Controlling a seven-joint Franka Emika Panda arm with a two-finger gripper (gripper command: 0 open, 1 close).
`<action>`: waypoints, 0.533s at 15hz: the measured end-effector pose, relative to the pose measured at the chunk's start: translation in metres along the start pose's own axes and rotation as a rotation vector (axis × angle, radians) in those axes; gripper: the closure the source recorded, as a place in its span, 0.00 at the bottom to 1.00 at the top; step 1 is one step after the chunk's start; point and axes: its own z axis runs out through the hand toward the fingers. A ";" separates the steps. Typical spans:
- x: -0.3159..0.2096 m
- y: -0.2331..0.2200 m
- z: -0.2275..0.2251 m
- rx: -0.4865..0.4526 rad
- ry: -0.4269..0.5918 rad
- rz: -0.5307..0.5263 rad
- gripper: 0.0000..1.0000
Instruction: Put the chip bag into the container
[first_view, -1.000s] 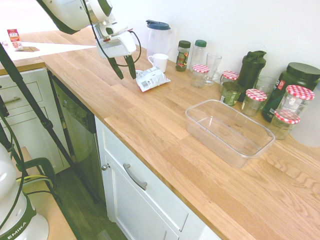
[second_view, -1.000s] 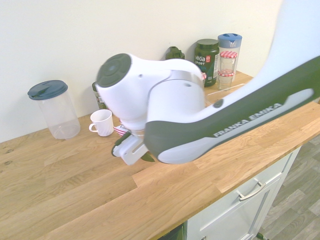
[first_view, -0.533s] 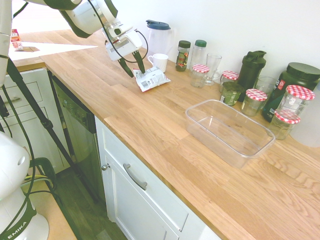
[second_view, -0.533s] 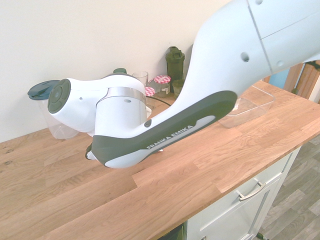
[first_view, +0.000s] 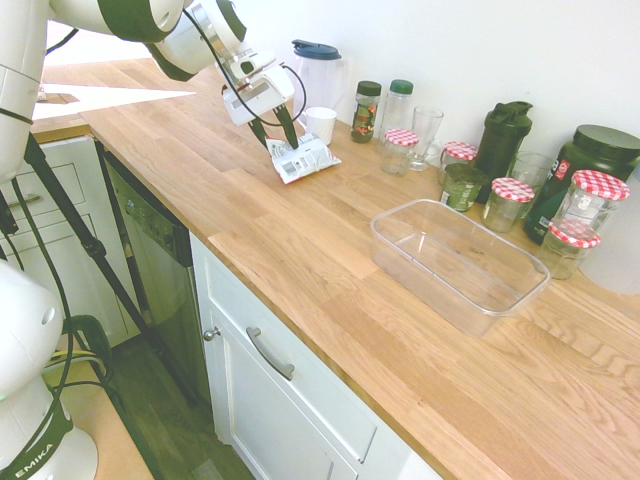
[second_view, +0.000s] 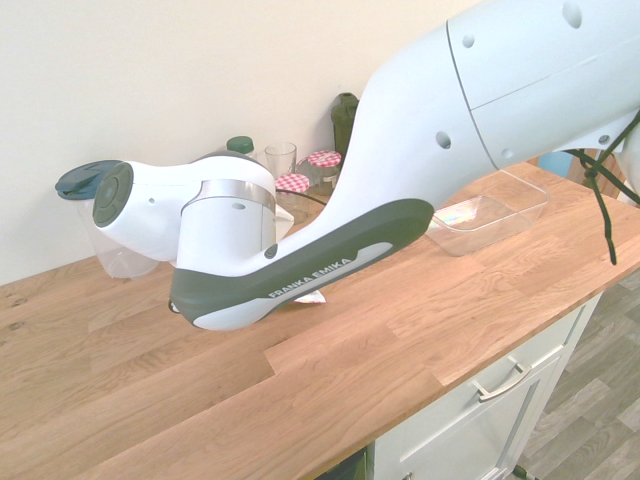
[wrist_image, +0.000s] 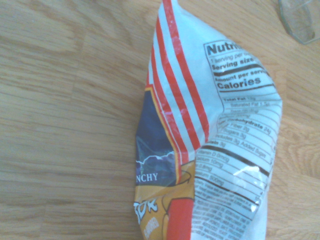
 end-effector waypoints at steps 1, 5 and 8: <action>0.000 0.000 0.000 -0.005 0.001 -0.001 1.00; -0.004 -0.004 0.010 -0.024 -0.002 -0.004 1.00; -0.008 -0.006 0.017 -0.033 -0.004 -0.012 1.00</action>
